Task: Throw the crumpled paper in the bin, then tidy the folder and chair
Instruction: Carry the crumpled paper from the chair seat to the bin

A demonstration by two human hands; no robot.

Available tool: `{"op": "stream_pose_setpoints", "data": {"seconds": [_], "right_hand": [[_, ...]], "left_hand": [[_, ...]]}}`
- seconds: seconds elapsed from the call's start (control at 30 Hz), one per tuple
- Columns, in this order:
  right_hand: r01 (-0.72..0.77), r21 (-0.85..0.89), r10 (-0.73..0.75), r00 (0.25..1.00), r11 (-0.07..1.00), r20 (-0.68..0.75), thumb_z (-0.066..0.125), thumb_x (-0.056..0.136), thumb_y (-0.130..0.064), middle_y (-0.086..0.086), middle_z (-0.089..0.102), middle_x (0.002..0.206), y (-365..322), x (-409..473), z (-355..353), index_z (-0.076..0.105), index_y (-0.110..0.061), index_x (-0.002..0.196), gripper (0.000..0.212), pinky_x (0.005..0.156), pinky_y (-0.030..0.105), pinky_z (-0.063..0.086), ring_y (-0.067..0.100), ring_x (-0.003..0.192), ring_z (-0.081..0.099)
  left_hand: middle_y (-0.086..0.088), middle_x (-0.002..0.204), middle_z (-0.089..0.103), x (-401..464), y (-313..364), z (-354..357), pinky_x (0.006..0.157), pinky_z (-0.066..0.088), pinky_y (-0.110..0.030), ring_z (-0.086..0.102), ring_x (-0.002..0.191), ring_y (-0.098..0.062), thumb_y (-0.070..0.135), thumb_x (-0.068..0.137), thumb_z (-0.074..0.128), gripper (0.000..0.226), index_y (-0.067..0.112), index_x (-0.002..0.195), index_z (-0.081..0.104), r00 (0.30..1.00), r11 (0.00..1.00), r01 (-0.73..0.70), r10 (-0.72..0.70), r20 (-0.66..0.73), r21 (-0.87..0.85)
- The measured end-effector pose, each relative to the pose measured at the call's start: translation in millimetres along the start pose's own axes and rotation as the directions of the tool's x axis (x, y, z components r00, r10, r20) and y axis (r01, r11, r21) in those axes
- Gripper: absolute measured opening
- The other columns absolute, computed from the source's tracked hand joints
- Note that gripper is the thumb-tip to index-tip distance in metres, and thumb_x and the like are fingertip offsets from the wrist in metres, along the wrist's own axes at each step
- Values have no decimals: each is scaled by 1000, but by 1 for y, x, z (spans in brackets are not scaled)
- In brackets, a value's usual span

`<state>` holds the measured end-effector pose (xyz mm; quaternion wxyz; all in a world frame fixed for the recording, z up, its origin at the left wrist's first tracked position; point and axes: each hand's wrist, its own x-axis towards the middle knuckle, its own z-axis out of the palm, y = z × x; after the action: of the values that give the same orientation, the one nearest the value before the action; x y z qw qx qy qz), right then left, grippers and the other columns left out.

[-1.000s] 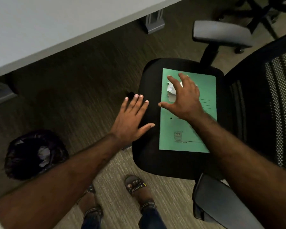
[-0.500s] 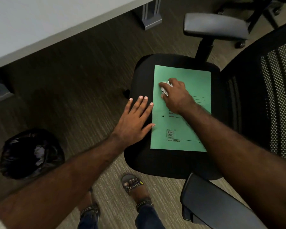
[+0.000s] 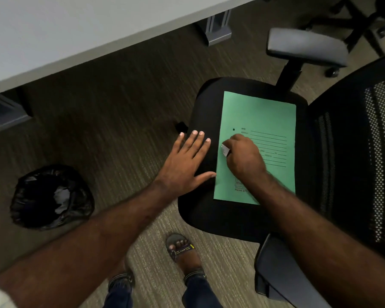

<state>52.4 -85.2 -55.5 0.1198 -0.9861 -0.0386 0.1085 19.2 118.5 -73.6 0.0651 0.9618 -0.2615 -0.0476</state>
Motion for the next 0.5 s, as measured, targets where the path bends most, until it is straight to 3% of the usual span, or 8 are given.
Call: {"op": "stream_pose_setpoints", "data": {"seconds": [0.2, 0.33, 0.43, 0.5], "right_hand": [[85, 174, -92, 995, 981, 33, 65, 88, -10, 5, 72, 104, -69, -16, 2, 79, -17, 106, 23, 76, 27, 46, 25, 94, 67], [167, 283, -197, 977, 944, 81, 73, 88, -20, -2, 71, 98, -130, -27, 12, 79, -20, 107, 20, 72, 23, 41, 17, 88, 65], [185, 322, -243, 958, 929, 152, 73, 85, -16, -7, 66, 95, -187, -33, 27, 78, -25, 107, 24, 65, 16, 40, 11, 84, 62], [224, 328, -289, 943, 918, 166, 68, 90, -19, -7, 65, 93, -227, -35, 40, 77, -26, 109, 22, 67, 23, 40, 12, 84, 61]], "left_hand": [[-13, 170, 19, -36, -24, -5, 129, 17, -42, 22, 156, -26, 70, 91, 54, 102, 13, 163, 12, 999, 980, 49, -53, -13, -193], [-10, 161, 41, -74, -54, -10, 120, 34, -38, 43, 145, -22, 59, 84, 71, 111, 18, 163, 6, 991, 923, 114, -132, -23, -369], [-8, 147, 57, -115, -90, -13, 111, 42, -35, 55, 132, -21, 57, 84, 73, 109, 11, 163, 14, 967, 904, 206, -246, -64, -374], [-8, 137, 64, -146, -117, -13, 104, 46, -37, 61, 122, -24, 53, 87, 70, 101, 8, 162, 20, 950, 889, 249, -302, -82, -384]]}}
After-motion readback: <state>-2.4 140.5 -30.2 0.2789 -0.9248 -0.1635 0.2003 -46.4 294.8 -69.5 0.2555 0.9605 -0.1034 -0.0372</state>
